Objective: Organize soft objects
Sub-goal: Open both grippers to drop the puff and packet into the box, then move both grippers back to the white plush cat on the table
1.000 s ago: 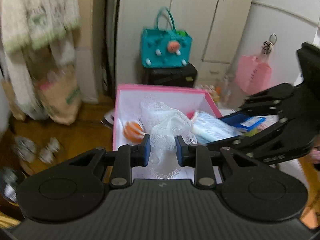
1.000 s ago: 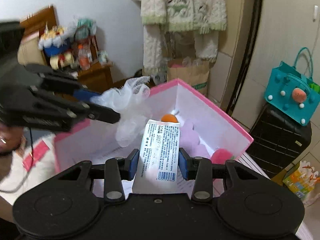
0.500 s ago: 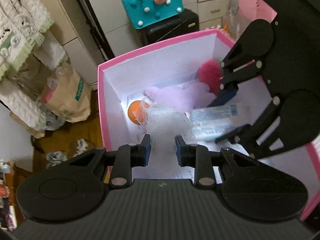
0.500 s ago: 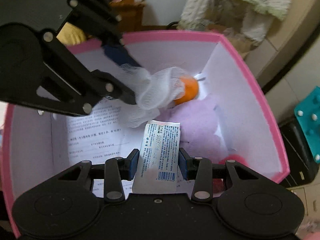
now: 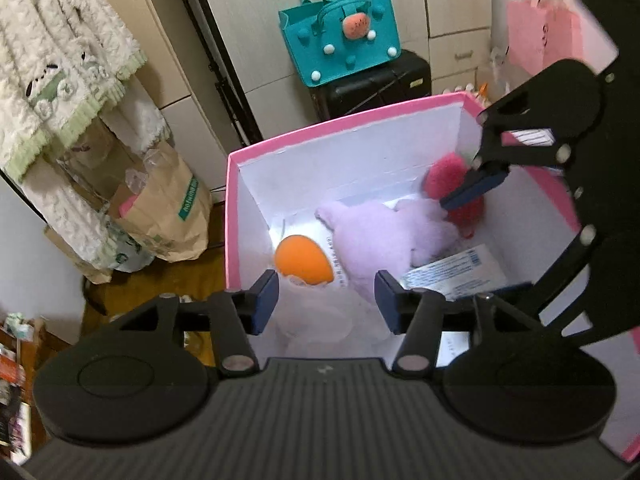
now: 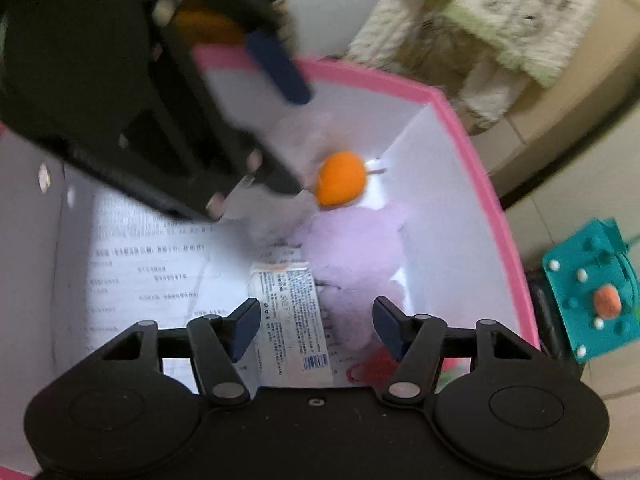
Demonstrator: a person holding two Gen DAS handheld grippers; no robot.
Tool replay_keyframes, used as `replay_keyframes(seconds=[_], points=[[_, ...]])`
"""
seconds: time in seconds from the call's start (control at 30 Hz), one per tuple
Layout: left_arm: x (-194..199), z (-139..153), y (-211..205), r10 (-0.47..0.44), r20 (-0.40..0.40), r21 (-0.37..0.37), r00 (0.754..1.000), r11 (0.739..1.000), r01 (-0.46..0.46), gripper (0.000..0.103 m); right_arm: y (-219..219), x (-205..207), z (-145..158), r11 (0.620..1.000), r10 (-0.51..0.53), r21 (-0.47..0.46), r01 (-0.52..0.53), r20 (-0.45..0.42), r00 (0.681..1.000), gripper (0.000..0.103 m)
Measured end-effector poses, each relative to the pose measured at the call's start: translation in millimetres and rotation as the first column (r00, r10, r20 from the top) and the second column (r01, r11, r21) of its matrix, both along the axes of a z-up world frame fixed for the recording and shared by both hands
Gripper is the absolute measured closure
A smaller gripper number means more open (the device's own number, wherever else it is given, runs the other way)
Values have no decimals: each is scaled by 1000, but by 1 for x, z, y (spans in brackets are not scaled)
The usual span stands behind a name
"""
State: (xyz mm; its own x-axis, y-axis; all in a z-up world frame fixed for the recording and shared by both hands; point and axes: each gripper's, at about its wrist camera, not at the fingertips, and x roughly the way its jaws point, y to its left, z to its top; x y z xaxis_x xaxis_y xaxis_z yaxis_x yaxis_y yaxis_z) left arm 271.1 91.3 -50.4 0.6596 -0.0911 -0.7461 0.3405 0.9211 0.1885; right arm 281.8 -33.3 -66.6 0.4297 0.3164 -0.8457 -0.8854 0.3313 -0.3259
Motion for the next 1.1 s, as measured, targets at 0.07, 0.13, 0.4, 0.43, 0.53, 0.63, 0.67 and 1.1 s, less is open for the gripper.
replay_keyframes(seconds=[0.07, 0.13, 0.4, 0.43, 0.53, 0.63, 0.67, 1.1], points=[[-4, 2, 3, 4, -4, -28, 1000, 1000, -4, 51, -10, -6, 14, 996, -55, 67, 55, -1, 998, 36], [-9, 5, 7, 4, -16, -55, 1000, 998, -5, 51, -20, -12, 28, 985, -105, 138, 107, -24, 994, 36], [-30, 24, 23, 16, -101, -181, 995, 983, -34, 40, -49, -37, 59, 914, -225, 322, 245, -100, 969, 36], [-34, 27, 24, 17, -103, -186, 995, 982, -36, 40, -52, -42, 62, 907, -231, 336, 254, -107, 967, 36], [-47, 35, 25, 11, -102, -190, 995, 981, -30, 38, -57, -54, 67, 893, -240, 362, 268, -120, 963, 36], [-61, 46, 22, 1, -90, -187, 996, 982, -17, 35, -61, -63, 73, 878, -261, 379, 293, -134, 956, 36], [-67, 49, 21, -4, -83, -185, 997, 983, -12, 35, -64, -67, 76, 873, -265, 387, 298, -136, 954, 35], [-134, 79, 1, -60, -92, -141, 994, 989, 46, 31, -97, -119, 102, 822, -333, 412, 393, -213, 919, 28]])
